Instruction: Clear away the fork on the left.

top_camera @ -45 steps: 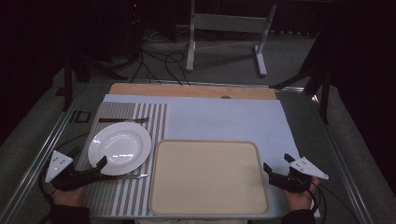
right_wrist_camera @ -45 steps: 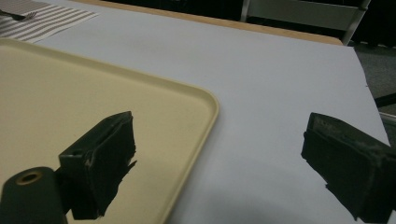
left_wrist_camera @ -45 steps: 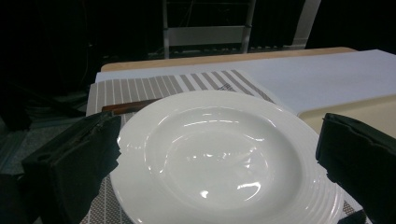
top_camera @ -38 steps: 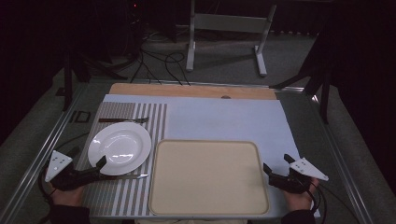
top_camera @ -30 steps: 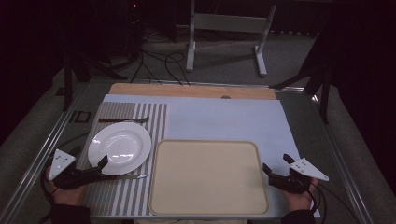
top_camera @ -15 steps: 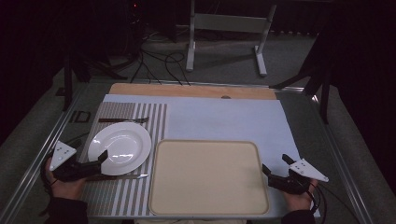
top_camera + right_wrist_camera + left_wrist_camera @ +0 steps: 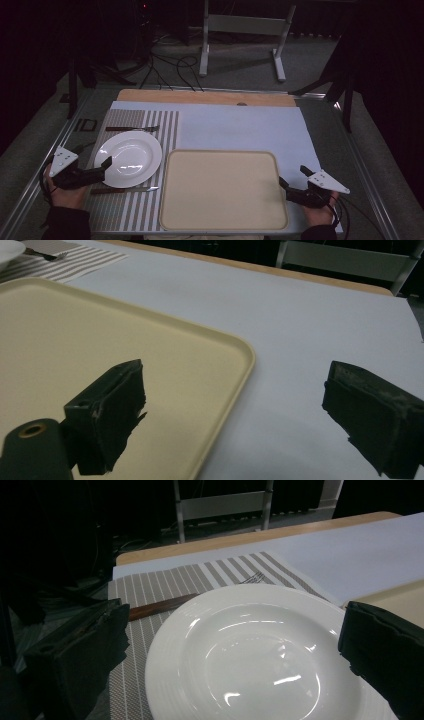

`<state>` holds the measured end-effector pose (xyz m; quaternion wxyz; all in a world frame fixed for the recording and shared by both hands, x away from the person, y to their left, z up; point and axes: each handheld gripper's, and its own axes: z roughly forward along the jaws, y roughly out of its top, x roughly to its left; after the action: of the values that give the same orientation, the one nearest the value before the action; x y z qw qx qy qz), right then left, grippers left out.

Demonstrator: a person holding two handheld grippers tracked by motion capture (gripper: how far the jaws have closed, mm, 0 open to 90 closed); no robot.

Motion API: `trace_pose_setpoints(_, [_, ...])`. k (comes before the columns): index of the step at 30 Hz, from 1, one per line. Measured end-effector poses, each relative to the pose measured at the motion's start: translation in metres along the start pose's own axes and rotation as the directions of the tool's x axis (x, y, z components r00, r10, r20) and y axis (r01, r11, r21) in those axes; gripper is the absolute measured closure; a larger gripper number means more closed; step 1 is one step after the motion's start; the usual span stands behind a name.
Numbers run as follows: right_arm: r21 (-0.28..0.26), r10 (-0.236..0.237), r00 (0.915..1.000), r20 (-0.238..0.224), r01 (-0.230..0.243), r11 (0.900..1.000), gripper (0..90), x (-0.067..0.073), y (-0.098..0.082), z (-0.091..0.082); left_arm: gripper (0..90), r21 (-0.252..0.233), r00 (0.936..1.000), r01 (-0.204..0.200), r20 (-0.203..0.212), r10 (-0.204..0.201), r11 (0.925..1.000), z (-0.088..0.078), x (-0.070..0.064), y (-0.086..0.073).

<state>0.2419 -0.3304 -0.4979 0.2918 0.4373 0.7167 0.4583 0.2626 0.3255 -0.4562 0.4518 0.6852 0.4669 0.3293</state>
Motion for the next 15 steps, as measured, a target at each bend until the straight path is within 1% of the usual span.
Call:
trace_pose_setpoints(4, [0.002,0.007,0.9999,0.011,-0.007,1.000,9.7,0.001,0.000,-0.001,0.0,0.003,0.9999,-0.016,-0.001,0.016,0.9999,0.003,0.003,0.005])
trace_pose_setpoints(6, [0.001,0.007,0.9999,0.011,-0.007,1.000,9.7,0.001,0.000,-0.001,0.0,0.003,0.9999,-0.016,-0.001,0.016,0.9999,0.003,0.003,0.005])
trace_pose_setpoints(7, [0.000,0.006,0.9999,0.008,-0.006,1.000,9.7,0.000,0.000,-0.001,0.0,0.006,0.9996,-0.028,-0.003,0.028,0.9996,0.005,0.005,0.010])
trace_pose_setpoints(15, [0.000,0.000,1.0000,0.007,0.000,1.000,9.7,0.001,0.000,-0.001,0.0,0.011,0.9986,-0.053,-0.004,0.053,0.9985,0.009,0.008,0.017])
